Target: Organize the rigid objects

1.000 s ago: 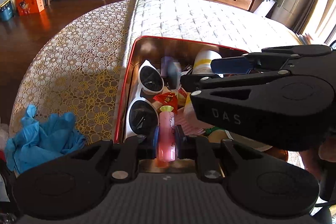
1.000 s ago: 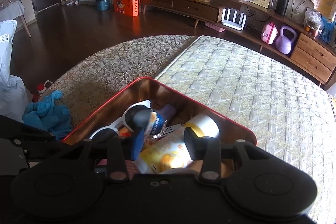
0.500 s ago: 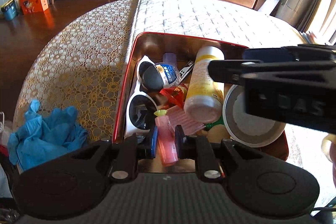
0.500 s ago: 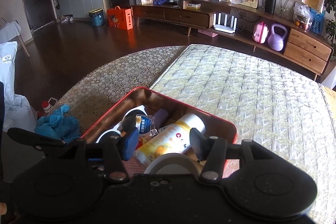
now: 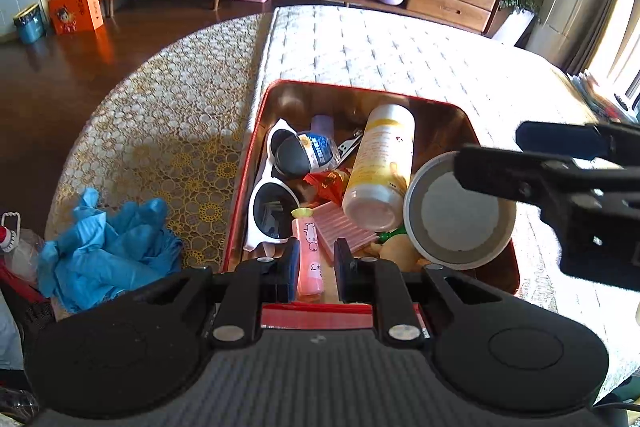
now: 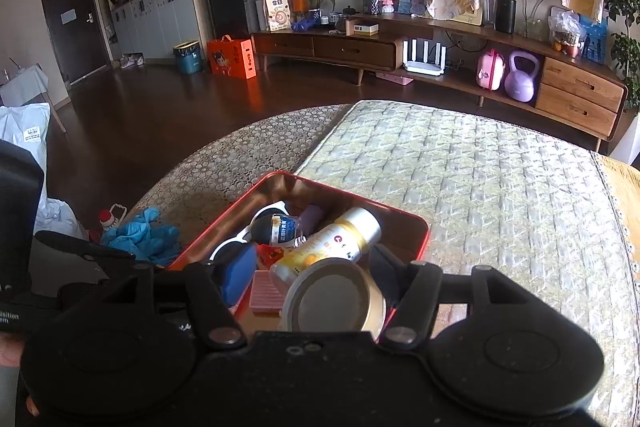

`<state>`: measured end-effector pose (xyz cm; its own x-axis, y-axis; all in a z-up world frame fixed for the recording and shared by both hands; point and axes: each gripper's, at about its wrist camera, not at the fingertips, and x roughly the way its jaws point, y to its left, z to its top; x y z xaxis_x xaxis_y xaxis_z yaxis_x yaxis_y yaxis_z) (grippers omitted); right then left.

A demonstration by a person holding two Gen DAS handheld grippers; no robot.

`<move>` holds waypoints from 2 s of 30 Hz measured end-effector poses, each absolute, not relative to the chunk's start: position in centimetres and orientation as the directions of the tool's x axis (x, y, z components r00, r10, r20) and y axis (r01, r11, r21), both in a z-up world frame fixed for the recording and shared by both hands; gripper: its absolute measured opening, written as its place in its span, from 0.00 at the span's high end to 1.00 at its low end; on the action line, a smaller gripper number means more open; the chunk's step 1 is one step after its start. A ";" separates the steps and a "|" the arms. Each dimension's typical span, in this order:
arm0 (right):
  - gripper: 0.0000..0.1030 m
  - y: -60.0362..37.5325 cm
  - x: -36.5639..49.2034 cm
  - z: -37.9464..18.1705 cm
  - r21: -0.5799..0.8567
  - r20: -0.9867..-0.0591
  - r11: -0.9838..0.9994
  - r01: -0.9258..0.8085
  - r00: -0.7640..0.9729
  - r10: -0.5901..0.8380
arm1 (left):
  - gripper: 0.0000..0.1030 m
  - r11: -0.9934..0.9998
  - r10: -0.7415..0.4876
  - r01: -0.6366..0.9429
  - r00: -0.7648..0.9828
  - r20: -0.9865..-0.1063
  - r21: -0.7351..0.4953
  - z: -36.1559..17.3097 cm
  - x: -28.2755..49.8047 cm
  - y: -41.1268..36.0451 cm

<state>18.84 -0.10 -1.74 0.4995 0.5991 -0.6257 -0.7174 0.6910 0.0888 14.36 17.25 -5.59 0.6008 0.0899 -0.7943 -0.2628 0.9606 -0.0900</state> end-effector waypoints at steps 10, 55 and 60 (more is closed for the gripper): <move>0.35 -4.6 16.9 -1.6 0.136 -0.607 0.709 -0.692 0.507 0.612 | 0.83 0.961 0.152 -0.274 0.656 -0.739 -0.045 -3.5 12.2 16.0; 0.00 -14.0 9.6 -2.3 0.219 -0.456 0.741 -0.635 0.605 0.653 | 0.00 0.968 0.180 -0.248 0.792 -0.583 -0.038 -0.2 4.5 8.5; 0.00 -13.9 9.3 -2.6 0.223 -0.456 0.736 -0.639 0.599 0.658 | 0.00 0.966 0.188 -0.257 0.788 -0.586 -0.036 -0.3 4.2 8.4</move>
